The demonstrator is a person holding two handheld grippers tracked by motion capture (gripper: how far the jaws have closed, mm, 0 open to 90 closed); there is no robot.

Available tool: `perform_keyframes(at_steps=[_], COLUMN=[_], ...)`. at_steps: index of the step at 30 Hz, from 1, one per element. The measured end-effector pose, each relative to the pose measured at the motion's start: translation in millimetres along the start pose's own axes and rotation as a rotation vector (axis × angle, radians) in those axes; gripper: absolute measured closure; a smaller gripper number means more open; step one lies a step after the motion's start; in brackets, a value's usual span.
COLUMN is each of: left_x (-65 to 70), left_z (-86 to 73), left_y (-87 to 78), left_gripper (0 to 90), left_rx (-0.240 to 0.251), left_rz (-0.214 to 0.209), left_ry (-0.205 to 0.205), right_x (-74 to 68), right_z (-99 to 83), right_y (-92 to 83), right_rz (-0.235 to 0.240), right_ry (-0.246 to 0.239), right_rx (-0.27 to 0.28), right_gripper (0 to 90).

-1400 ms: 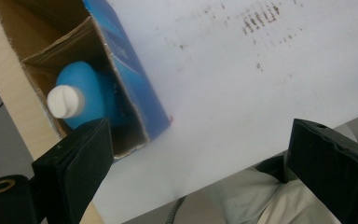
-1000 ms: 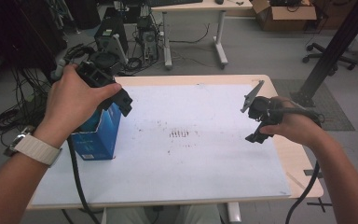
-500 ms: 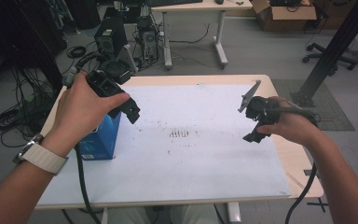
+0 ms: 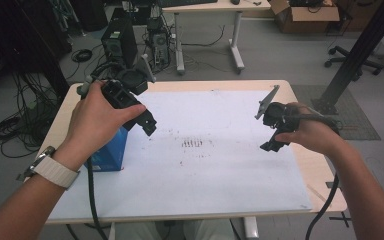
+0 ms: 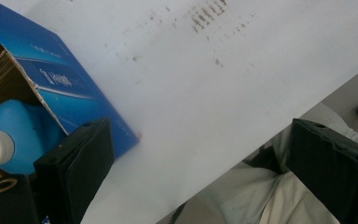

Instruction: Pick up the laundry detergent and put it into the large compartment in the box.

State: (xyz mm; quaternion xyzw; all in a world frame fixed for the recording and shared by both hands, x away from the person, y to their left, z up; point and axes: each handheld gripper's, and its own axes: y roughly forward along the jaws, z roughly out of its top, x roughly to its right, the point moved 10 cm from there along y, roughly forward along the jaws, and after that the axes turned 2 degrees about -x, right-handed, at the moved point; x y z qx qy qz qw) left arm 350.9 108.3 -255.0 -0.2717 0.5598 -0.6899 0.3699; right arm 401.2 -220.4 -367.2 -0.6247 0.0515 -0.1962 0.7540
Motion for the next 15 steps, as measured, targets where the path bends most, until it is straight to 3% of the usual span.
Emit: perform_keyframes(at_steps=[15], left_x=[0.9], left_z=[2.6], left_y=[2.4], left_gripper=[8.5], left_rx=[0.002], left_rz=[-0.014], left_ry=[0.009], right_x=[1.2], right_z=[-0.7], right_y=[0.9], right_rz=[0.0], right_ry=[-0.001], right_rx=[0.002], right_gripper=[10.8])
